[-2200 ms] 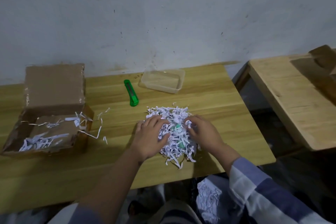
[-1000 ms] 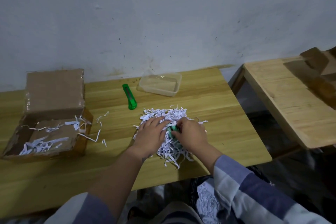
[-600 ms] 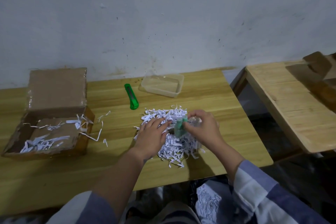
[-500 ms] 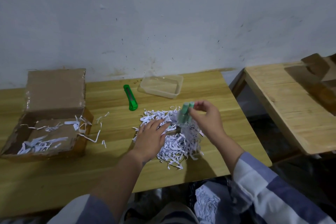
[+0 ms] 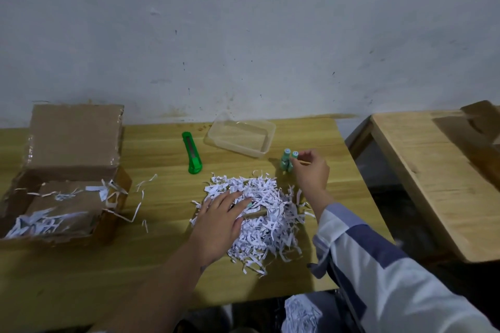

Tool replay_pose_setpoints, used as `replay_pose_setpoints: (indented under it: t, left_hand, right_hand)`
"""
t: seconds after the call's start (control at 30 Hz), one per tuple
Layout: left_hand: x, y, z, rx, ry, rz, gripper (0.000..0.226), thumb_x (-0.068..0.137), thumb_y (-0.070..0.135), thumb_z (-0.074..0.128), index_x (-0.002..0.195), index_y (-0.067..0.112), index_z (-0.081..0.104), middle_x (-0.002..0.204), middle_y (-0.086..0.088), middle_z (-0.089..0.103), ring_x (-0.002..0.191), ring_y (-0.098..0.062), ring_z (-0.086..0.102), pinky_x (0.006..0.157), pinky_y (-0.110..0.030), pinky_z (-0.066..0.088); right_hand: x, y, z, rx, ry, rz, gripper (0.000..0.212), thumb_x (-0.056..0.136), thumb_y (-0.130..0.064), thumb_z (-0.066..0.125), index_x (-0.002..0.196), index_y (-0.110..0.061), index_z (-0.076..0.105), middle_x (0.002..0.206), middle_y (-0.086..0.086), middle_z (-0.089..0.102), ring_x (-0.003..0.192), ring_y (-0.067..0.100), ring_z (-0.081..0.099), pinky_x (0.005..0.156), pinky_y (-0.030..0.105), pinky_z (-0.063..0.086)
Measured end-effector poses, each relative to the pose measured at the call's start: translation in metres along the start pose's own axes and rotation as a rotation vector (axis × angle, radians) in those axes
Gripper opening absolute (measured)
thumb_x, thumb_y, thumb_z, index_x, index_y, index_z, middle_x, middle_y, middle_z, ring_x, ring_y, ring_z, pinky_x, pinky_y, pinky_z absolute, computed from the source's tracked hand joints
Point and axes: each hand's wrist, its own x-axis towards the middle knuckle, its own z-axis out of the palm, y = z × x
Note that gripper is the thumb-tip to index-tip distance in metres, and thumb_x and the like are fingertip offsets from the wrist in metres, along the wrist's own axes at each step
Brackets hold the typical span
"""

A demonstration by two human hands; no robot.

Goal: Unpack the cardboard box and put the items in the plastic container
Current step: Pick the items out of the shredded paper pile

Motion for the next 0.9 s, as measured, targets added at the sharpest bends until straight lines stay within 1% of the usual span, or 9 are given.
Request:
replay_pose_setpoints:
  t: [0.07, 0.17, 0.33, 0.4, 0.5, 0.6, 0.67, 0.77, 0.9]
  left_hand:
    - [0.000, 0.000, 0.000, 0.003, -0.003, -0.005, 0.057, 0.090, 0.044, 0.013, 0.144, 0.039, 0.033, 0.150, 0.009, 0.038, 0.141, -0.020, 0.031, 0.113, -0.045, 0.024]
    - [-0.001, 0.002, -0.001, 0.023, 0.004, -0.008, 0.051, 0.091, 0.040, 0.023, 0.139, 0.037, 0.041, 0.141, 0.007, 0.049, 0.133, -0.022, 0.045, 0.106, -0.048, 0.035]
    - [-0.002, 0.004, -0.004, 0.029, 0.014, -0.006, 0.051, 0.091, 0.039, 0.024, 0.138, 0.034, 0.044, 0.140, 0.004, 0.052, 0.131, -0.024, 0.047, 0.105, -0.048, 0.036]
    - [-0.003, 0.005, -0.007, 0.015, -0.002, 0.006, 0.056, 0.090, 0.042, 0.018, 0.141, 0.034, 0.041, 0.144, 0.004, 0.046, 0.135, -0.023, 0.040, 0.110, -0.046, 0.029]
    - [-0.002, 0.004, -0.008, -0.004, -0.016, 0.005, 0.054, 0.094, 0.043, 0.018, 0.146, 0.037, 0.030, 0.152, 0.006, 0.033, 0.142, -0.020, 0.026, 0.115, -0.042, 0.017]
    - [0.003, 0.005, -0.012, 0.009, -0.042, -0.014, 0.049, 0.100, 0.036, 0.033, 0.148, 0.035, 0.025, 0.156, 0.007, 0.025, 0.144, -0.017, 0.019, 0.116, -0.040, 0.012]
    - [0.007, 0.006, -0.017, 0.007, -0.068, -0.037, 0.049, 0.100, 0.036, 0.035, 0.148, 0.031, 0.025, 0.156, 0.005, 0.024, 0.144, -0.017, 0.018, 0.116, -0.039, 0.012]
    - [0.010, 0.004, -0.020, -0.008, -0.101, -0.043, 0.052, 0.100, 0.036, 0.035, 0.149, 0.033, 0.021, 0.156, 0.005, 0.024, 0.144, -0.017, 0.018, 0.117, -0.038, 0.012]
    - [0.008, -0.001, -0.022, -0.050, -0.120, -0.089, 0.052, 0.099, 0.031, 0.034, 0.150, 0.034, 0.021, 0.157, 0.005, 0.022, 0.145, -0.016, 0.015, 0.118, -0.038, 0.012]
  right_hand:
    - [-0.001, 0.004, 0.003, 0.016, -0.010, 0.028, 0.015, 0.082, -0.010, 0.069, 0.096, -0.005, 0.064, 0.101, 0.010, 0.070, 0.081, 0.013, 0.058, 0.066, 0.017, 0.040]
    - [-0.002, 0.007, 0.003, 0.026, -0.018, 0.028, 0.023, 0.082, -0.008, 0.069, 0.104, -0.005, 0.063, 0.107, 0.009, 0.069, 0.087, 0.014, 0.060, 0.056, 0.006, 0.040]
    - [-0.011, 0.010, -0.004, -0.109, -0.128, 0.045, 0.060, 0.082, -0.014, 0.071, 0.136, -0.013, 0.045, 0.124, 0.007, 0.057, 0.104, 0.022, 0.060, 0.084, 0.034, 0.052]
    - [-0.024, 0.010, -0.006, -0.188, -0.141, -0.029, 0.056, 0.082, -0.015, 0.070, 0.133, -0.014, 0.048, 0.122, 0.006, 0.056, 0.106, 0.023, 0.058, 0.090, 0.036, 0.051]
    - [-0.051, 0.005, -0.005, -0.277, -0.202, -0.234, 0.030, 0.083, -0.017, 0.068, 0.113, -0.015, 0.064, 0.111, 0.004, 0.060, 0.102, 0.021, 0.056, 0.094, 0.036, 0.048]
    - [-0.076, 0.001, 0.001, -0.309, -0.376, -0.433, 0.010, 0.083, -0.015, 0.067, 0.091, -0.017, 0.073, 0.093, 0.002, 0.070, 0.085, 0.014, 0.058, 0.083, 0.032, 0.051]
    - [-0.088, 0.002, 0.005, -0.360, -0.504, -0.553, 0.011, 0.081, -0.008, 0.066, 0.084, -0.015, 0.074, 0.086, 0.003, 0.073, 0.078, 0.017, 0.061, 0.079, 0.033, 0.053]
    - [-0.093, 0.010, 0.007, -0.589, -0.539, -0.708, 0.018, 0.078, -0.010, 0.062, 0.092, -0.017, 0.071, 0.098, 0.004, 0.069, 0.095, 0.028, 0.058, 0.085, 0.038, 0.047]
    - [-0.087, 0.018, 0.001, -0.808, -0.537, -0.602, 0.032, 0.083, -0.024, 0.058, 0.115, -0.025, 0.055, 0.122, -0.001, 0.059, 0.115, 0.027, 0.048, 0.091, 0.037, 0.036]
